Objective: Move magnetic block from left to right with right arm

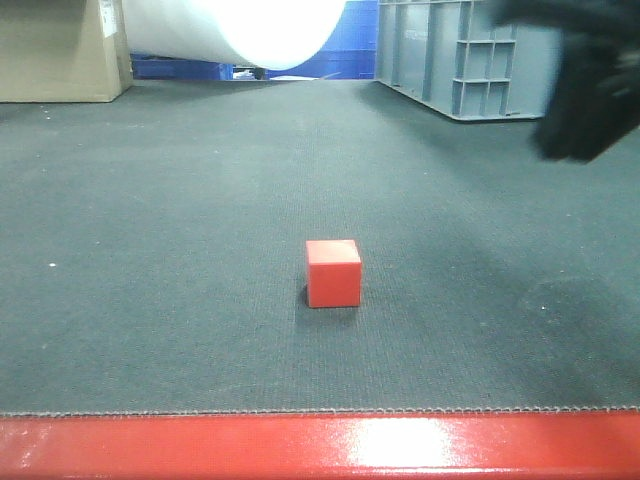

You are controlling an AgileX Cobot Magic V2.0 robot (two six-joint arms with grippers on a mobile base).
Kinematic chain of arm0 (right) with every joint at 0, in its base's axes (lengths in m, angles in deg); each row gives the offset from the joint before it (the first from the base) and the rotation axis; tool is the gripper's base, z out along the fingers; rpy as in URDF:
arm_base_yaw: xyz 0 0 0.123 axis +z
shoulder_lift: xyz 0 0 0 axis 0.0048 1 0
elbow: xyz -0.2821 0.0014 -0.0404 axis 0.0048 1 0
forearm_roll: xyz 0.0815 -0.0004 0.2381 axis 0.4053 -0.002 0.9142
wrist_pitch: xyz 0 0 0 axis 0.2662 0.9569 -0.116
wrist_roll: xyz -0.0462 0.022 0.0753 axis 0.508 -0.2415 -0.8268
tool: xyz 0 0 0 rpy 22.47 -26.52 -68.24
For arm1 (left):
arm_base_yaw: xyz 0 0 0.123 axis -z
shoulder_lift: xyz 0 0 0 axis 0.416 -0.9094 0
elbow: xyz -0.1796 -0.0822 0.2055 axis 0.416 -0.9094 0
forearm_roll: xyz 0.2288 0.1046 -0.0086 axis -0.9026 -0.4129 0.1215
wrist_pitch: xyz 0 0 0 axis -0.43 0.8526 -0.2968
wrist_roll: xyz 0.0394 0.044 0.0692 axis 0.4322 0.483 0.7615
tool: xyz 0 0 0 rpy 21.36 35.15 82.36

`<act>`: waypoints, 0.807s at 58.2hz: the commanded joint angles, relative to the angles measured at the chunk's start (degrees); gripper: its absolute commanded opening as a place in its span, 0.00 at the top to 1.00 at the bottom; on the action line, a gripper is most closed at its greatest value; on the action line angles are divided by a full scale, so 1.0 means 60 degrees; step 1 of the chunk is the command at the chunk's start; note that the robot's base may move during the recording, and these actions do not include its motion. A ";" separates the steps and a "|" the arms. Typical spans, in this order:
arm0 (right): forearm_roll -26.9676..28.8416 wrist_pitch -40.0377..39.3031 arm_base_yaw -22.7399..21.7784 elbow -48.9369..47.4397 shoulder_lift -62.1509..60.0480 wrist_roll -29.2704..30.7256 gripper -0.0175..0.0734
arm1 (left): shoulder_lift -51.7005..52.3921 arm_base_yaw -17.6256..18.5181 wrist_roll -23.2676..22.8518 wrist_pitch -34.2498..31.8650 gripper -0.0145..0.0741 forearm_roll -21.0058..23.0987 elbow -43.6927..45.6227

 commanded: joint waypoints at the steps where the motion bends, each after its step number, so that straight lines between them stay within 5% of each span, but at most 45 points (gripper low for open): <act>1: 0.0491 -0.1542 -0.0613 0.0596 -0.1217 0.1985 0.75 | 0.0060 -0.0016 -0.0011 -0.0788 0.97 0.0060 -0.0098; 9: 0.0787 -0.2537 -0.1548 0.1865 -0.2558 0.3577 0.75 | 0.0060 -0.0016 -0.0011 -0.0788 0.97 0.0060 -0.0098; 21: 0.0787 -0.4372 -0.2588 0.3675 -0.4383 0.3327 0.75 | 0.0060 -0.0016 -0.0011 -0.0788 0.97 0.0060 -0.0098; 33: 0.0787 -0.5963 -0.2777 0.5290 -0.6354 0.3208 0.75 | 0.0060 -0.0016 -0.0011 -0.0788 0.97 0.0060 -0.0098; 47: 0.0779 -0.6067 -0.2777 0.6548 -0.8994 0.3216 0.75 | 0.0060 -0.0016 -0.0011 -0.0788 0.97 0.0060 -0.0098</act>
